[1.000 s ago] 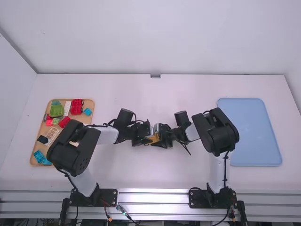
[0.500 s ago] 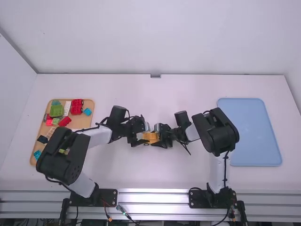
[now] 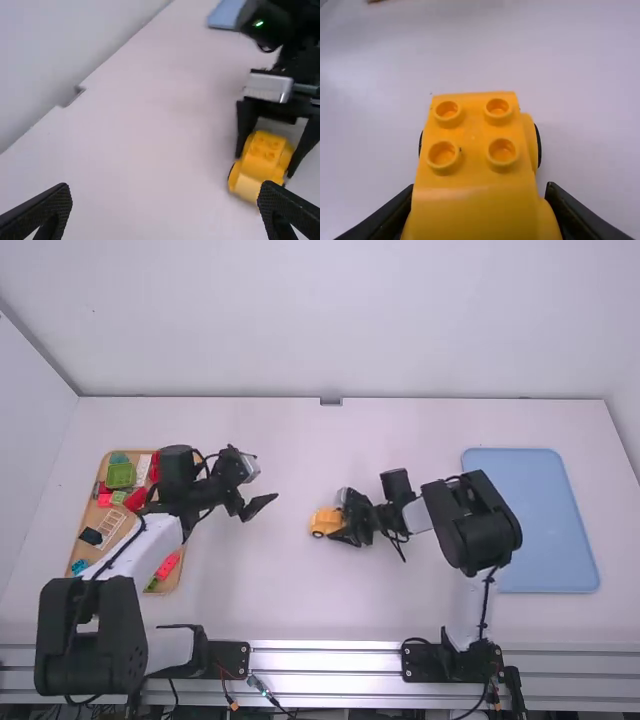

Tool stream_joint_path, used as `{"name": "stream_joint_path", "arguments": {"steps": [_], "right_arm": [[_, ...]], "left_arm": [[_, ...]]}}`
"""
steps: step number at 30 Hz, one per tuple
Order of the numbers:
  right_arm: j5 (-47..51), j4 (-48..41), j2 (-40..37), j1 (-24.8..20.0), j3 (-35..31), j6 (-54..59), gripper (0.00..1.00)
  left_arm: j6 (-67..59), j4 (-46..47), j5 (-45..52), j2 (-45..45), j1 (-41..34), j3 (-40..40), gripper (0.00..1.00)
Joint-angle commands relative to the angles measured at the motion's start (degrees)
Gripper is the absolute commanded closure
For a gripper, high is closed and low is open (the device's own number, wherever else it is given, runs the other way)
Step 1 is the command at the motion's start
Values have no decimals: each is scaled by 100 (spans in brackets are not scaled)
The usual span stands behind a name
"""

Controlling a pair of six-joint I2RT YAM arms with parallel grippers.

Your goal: Assemble lego blocks to make yellow taxi

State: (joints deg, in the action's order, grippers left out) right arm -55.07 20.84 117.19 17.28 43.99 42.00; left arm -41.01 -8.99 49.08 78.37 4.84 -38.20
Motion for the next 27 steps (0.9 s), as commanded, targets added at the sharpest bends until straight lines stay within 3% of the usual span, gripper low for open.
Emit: {"name": "stream_joint_path", "arguments": {"steps": [1, 8, 13, 14, 18, 23, 27], "right_arm": [[380, -271, -776, -326, 201, -278, 56], [1685, -1784, -2490, -1502, 219, -284, 62], [2277, -2597, -3226, -2782, 184, -608, 65], [2430, -2588, -3294, -3182, 122, -846, 65], [2990, -2288, -3220, -3952, -103, -1495, 64], [3851, -1530, -2846, -4538, -522, -2144, 60], [3866, -1091, -2542, -4787, -730, -2271, 60]], "left_arm": [[487, -127, -225, 57, 68, 22, 1], [483, -619, -505, 393, 20, 22, 1], [481, -1276, -522, 748, 2, 22, 1], [487, -1464, -520, 841, 2, 22, 1], [962, -2063, -699, 1104, 4, 22, 1], [2247, -2656, -1775, 1338, 2, 22, 1], [2361, -2723, -1989, 1429, 2, 22, 1]]}}
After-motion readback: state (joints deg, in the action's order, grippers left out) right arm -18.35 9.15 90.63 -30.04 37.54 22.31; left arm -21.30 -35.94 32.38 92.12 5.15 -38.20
